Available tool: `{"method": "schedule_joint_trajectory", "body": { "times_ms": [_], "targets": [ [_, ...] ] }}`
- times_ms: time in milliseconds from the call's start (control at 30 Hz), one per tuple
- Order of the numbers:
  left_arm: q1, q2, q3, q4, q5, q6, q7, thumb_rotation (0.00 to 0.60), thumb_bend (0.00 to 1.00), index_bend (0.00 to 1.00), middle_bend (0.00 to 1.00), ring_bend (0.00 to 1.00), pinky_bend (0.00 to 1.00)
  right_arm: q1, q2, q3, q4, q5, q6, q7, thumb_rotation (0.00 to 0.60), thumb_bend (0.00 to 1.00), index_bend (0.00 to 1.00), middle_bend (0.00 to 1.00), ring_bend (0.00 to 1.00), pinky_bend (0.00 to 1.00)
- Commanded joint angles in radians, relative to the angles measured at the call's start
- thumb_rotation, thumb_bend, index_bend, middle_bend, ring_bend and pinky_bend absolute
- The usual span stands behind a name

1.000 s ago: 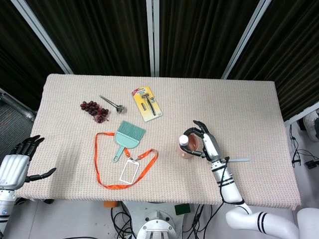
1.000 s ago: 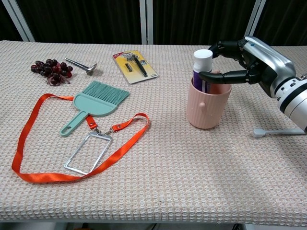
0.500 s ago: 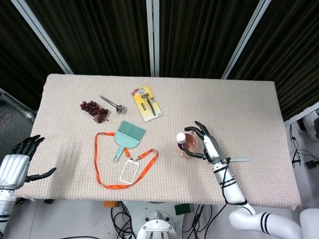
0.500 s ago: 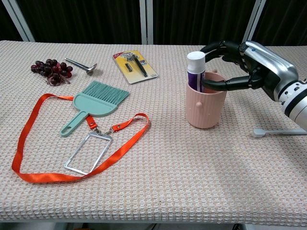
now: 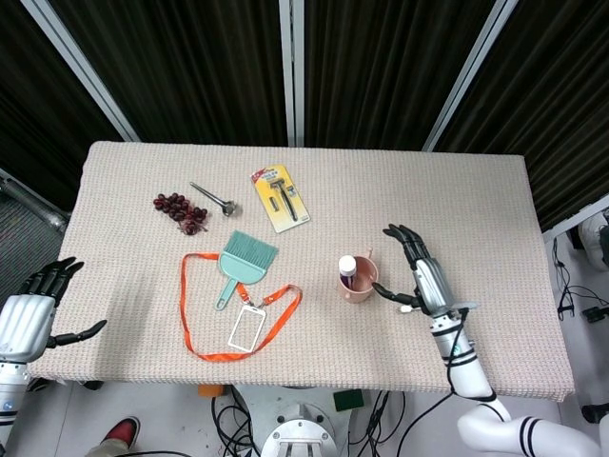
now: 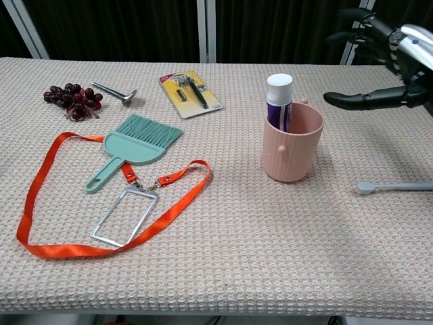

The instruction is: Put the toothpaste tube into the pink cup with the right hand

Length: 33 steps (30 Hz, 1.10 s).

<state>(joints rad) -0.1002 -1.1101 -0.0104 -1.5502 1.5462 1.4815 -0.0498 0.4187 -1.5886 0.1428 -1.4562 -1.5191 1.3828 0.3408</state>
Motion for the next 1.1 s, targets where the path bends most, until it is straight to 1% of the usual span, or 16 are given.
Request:
{"method": "schedule_joint_trajectory", "body": {
  "times_ms": [33, 100, 133, 233, 333, 433, 533, 667, 900, 1100],
  "targets": [
    [-0.001, -0.003, 0.0, 0.001, 0.001, -0.001, -0.001, 0.266, 0.08, 0.12, 0.09, 0.1, 0.21, -0.083, 0.109, -0.024, -0.04, -0.056, 0.134, -0.242, 0.6, 0.47, 0.13, 0.21, 0.0, 0.0],
    [-0.001, -0.006, 0.0, 0.002, 0.005, 0.001, -0.001, 0.265, 0.08, 0.12, 0.09, 0.1, 0.21, -0.108, 0.154, -0.057, -0.054, -0.069, 0.138, -0.32, 0.6, 0.49, 0.17, 0.22, 0.0, 0.0],
    [-0.001, -0.008, 0.0, 0.003, 0.007, 0.003, -0.001, 0.264, 0.08, 0.12, 0.09, 0.1, 0.21, -0.12, 0.178, -0.086, -0.059, -0.078, 0.124, -0.355, 0.6, 0.5, 0.18, 0.23, 0.0, 0.0],
    [0.0, -0.009, 0.0, 0.003, 0.01, 0.007, -0.001, 0.263, 0.08, 0.12, 0.09, 0.1, 0.21, -0.137, 0.235, -0.158, -0.062, -0.076, 0.049, -0.447, 0.6, 0.54, 0.23, 0.26, 0.0, 0.0],
    [-0.001, -0.009, 0.0, 0.0, 0.013, 0.009, 0.002, 0.263, 0.08, 0.12, 0.09, 0.1, 0.21, -0.135, 0.266, -0.185, -0.063, -0.036, -0.035, -0.535, 0.6, 0.55, 0.27, 0.26, 0.0, 0.0],
    [-0.003, -0.011, 0.001, -0.002, 0.017, 0.008, 0.006, 0.262, 0.08, 0.12, 0.09, 0.1, 0.21, -0.12, 0.284, -0.182, -0.081, 0.033, -0.125, -0.568, 0.6, 0.57, 0.28, 0.25, 0.0, 0.0],
    [-0.003, -0.01, 0.003, -0.003, 0.014, 0.003, 0.01, 0.262, 0.08, 0.12, 0.09, 0.1, 0.21, -0.105, 0.271, -0.173, -0.059, 0.062, -0.169, -0.606, 0.6, 0.58, 0.29, 0.25, 0.0, 0.0],
    [-0.003, -0.009, 0.003, -0.003, 0.008, -0.002, 0.012, 0.264, 0.08, 0.12, 0.09, 0.1, 0.21, -0.096, 0.23, -0.167, 0.004, 0.056, -0.177, -0.658, 0.6, 0.58, 0.33, 0.26, 0.0, 0.0],
    [-0.004, -0.013, 0.003, 0.005, 0.001, -0.011, 0.007, 0.266, 0.08, 0.12, 0.09, 0.1, 0.21, -0.082, 0.177, -0.154, 0.081, 0.054, -0.195, -0.658, 0.6, 0.6, 0.46, 0.29, 0.0, 0.0],
    [-0.005, -0.016, 0.004, 0.01, 0.001, -0.013, 0.003, 0.266, 0.08, 0.12, 0.09, 0.1, 0.21, -0.07, 0.144, -0.149, 0.109, 0.053, -0.213, -0.669, 0.6, 0.62, 0.48, 0.31, 0.0, 0.0]
  ]
}}
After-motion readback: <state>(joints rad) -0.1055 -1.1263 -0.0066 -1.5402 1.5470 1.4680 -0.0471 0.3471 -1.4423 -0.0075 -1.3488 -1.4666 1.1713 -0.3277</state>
